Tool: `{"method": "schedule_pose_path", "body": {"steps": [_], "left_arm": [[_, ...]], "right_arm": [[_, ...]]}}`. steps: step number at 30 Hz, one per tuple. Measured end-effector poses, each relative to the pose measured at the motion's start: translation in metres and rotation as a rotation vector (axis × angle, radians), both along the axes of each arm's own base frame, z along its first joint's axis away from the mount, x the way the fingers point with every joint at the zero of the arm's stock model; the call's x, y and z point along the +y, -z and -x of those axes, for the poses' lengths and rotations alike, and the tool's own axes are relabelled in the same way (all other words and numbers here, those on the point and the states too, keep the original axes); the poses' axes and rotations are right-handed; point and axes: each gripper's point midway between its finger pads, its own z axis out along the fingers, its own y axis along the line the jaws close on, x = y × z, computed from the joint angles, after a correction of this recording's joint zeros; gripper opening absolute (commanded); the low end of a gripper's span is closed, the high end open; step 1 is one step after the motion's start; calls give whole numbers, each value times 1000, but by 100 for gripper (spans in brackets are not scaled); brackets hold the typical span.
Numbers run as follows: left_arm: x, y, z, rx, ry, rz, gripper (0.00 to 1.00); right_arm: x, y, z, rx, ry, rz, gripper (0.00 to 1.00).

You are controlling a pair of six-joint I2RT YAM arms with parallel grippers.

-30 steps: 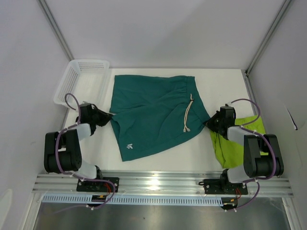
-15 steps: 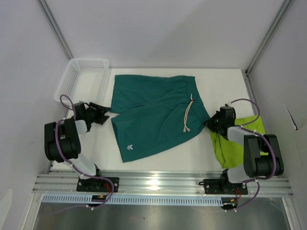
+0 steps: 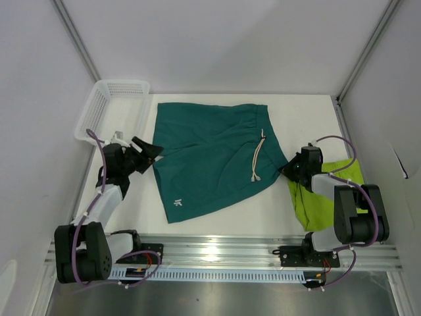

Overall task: Fold and stack the shorts
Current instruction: Flatten the shorts out

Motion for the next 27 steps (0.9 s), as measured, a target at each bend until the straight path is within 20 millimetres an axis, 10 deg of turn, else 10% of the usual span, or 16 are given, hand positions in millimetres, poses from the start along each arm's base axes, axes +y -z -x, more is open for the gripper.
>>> {"method": "schedule_pose_path", "body": {"steps": [16, 25, 27], "left_arm": [[7, 80, 18, 271, -28, -130, 70], [3, 90, 8, 274, -25, -124, 2], [4, 93, 1, 278, -26, -128, 0]], "right_arm": [[0, 0, 0, 0, 1, 2, 0], [0, 0, 0, 1, 2, 4, 0], [0, 0, 0, 1, 3, 4, 0]]}}
